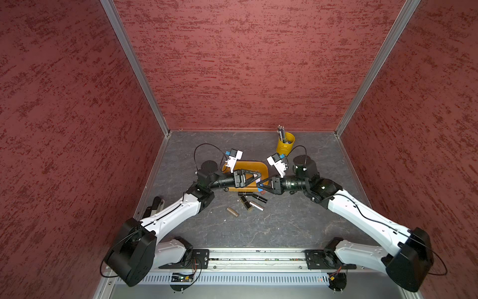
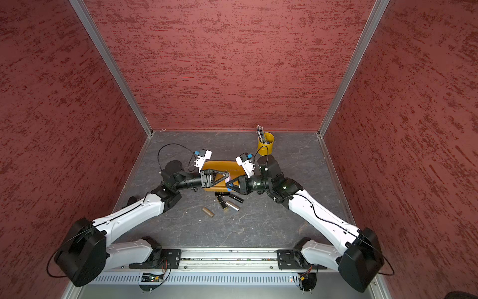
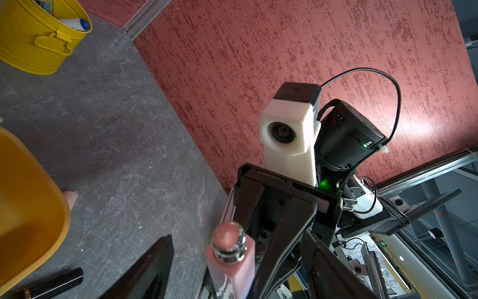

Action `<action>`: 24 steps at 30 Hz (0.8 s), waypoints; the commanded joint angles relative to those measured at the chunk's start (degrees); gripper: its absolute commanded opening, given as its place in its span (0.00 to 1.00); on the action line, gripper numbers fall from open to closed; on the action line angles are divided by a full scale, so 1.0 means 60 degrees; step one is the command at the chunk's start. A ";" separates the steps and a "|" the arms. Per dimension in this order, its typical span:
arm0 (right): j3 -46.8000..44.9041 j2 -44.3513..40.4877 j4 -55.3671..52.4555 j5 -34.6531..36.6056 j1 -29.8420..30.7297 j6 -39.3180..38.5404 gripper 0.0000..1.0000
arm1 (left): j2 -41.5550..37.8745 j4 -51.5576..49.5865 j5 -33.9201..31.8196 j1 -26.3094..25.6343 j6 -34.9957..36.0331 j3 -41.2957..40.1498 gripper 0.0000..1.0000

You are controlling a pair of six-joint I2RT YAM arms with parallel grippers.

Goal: Put the lipstick into the storage box
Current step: Pick up the lipstick at the center of the board.

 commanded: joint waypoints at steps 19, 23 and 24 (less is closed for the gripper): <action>-0.0171 -0.0096 0.1509 -0.0734 -0.0201 0.0742 0.21 | 0.0054 0.1516 0.0081 -0.0117 -0.0639 0.0155 0.47; -0.0214 -0.0110 0.1532 -0.0749 -0.0197 0.0750 0.21 | 0.0173 0.1723 0.0069 -0.0117 -0.0775 0.0164 0.36; -0.0230 -0.0111 0.1521 -0.0749 -0.0197 0.0737 0.21 | 0.0195 0.1750 0.0069 -0.0124 -0.0789 0.0171 0.32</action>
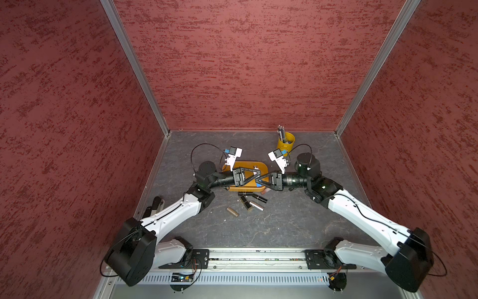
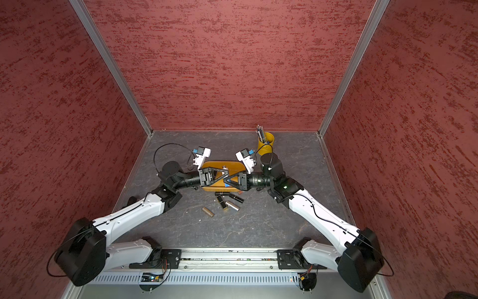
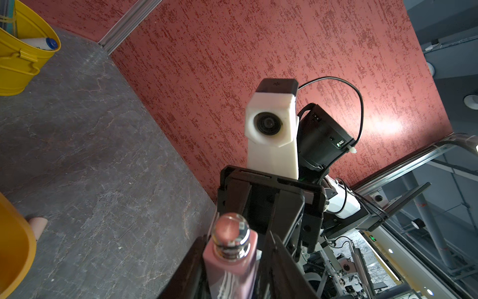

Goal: Put the lipstick into the storage box
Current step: Pick up the lipstick at the center of the board, then place the lipstick in the storage box.

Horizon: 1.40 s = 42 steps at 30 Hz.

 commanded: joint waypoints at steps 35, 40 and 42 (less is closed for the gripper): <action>0.0054 -0.1170 -0.5278 0.5378 -0.0865 -0.1667 0.63 | 0.3167 -1.2578 -0.5274 0.0440 0.5806 0.6196 0.15; -0.0098 -0.1107 -0.5575 0.5582 -0.0865 -0.1806 0.63 | 0.4616 -1.3378 -0.6460 0.0280 0.6404 0.7429 0.14; -0.0162 -0.1107 -0.5587 0.5619 -0.0872 -0.1822 0.63 | 0.5137 -1.3632 -0.6935 0.0197 0.6637 0.7823 0.14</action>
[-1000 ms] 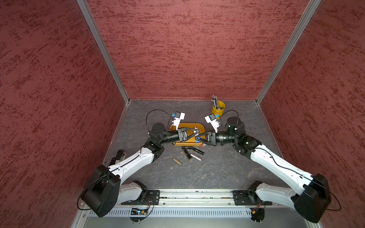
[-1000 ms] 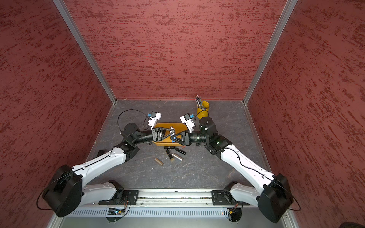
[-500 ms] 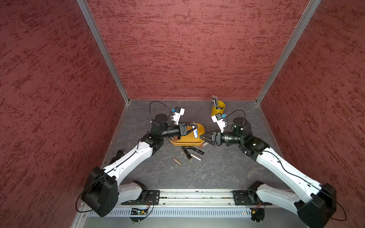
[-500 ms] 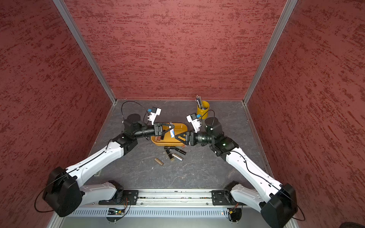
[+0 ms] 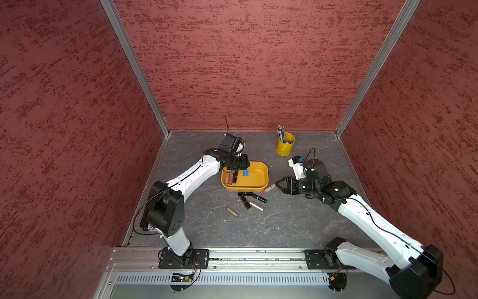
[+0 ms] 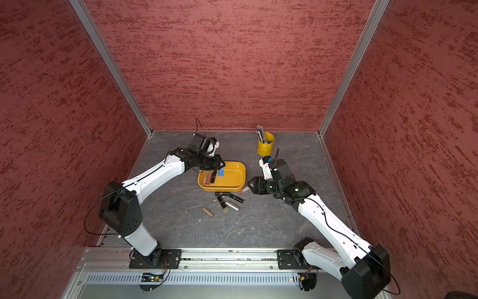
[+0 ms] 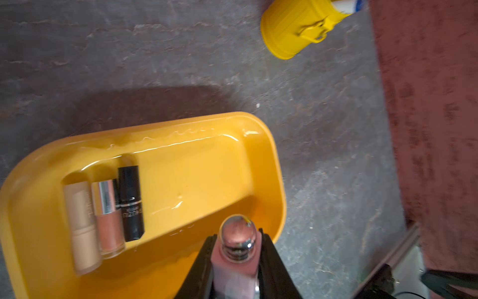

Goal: Put the lipstick into the storage box
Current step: Place the lipstick in the storage box.

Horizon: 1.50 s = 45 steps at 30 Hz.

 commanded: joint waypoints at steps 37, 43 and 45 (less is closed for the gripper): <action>-0.0288 0.0158 -0.0386 0.0479 -0.0016 -0.0412 0.64 | 0.3992 -0.1715 -0.2300 -0.0055 0.1193 0.2272 0.19; -0.0307 0.0202 -0.0320 0.0457 -0.0017 -0.0409 0.64 | 0.4231 -0.1815 -0.2331 0.0035 0.1219 0.2345 0.23; -0.0338 0.0217 -0.0290 0.0452 -0.0023 -0.0403 0.64 | 0.4249 -0.1818 -0.2311 0.0035 0.1206 0.2359 0.26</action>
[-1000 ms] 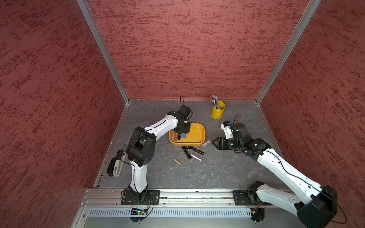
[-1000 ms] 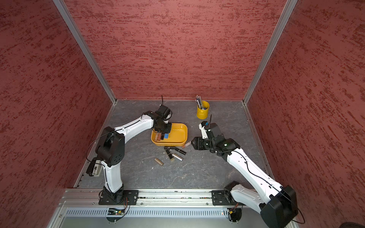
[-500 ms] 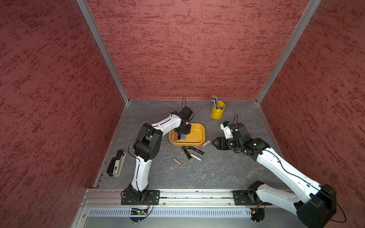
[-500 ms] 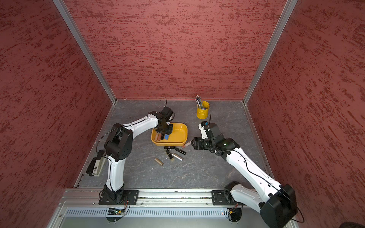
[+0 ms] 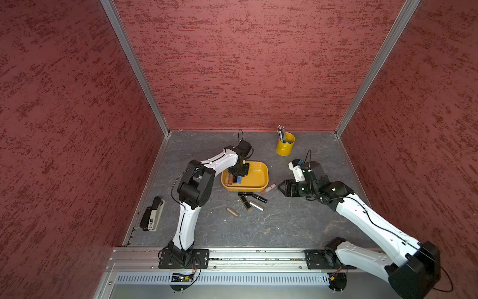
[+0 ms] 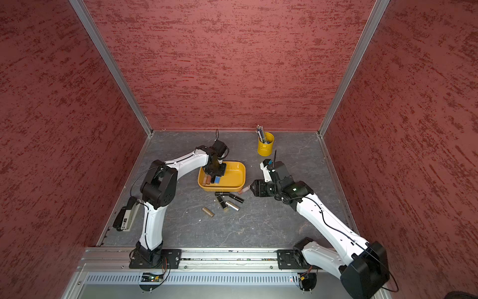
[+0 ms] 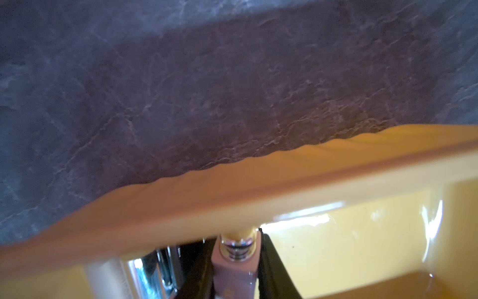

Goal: Put the lipstick into the storage box
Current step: Place the lipstick in the storage box.

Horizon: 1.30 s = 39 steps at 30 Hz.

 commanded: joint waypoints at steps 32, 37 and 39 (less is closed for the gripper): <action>-0.0174 0.0677 0.0699 -0.0775 0.0789 0.0388 0.63 | -0.7332 0.3372 0.2990 0.0753 -0.2294 -0.5510 0.40; 0.0238 0.1576 0.1123 -0.0666 0.1680 0.0551 0.63 | -0.9645 0.3378 0.3267 0.1168 -0.3001 -0.7327 0.41; 0.0463 0.2072 0.1316 -0.0600 0.2142 0.0637 0.63 | -1.0628 0.3297 0.3300 0.1318 -0.3272 -0.7941 0.42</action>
